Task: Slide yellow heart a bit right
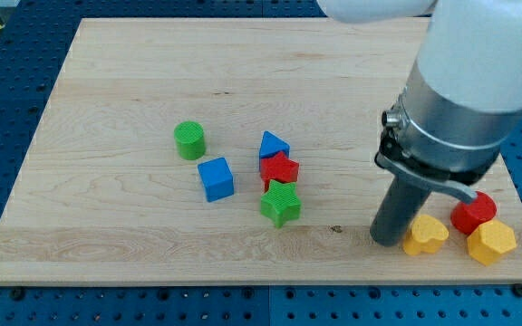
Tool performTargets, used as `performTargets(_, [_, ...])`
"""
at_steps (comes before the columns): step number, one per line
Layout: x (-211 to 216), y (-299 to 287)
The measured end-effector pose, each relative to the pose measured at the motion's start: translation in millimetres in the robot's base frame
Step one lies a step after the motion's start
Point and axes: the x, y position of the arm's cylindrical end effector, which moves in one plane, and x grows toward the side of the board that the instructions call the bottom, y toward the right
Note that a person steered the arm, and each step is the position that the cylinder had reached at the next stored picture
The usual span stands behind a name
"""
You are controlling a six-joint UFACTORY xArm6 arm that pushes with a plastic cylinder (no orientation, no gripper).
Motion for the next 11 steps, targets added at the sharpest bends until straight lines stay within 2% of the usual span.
performTargets(2, [-23, -6])
performTargets(6, [0, 13])
performTargets(11, [2, 38])
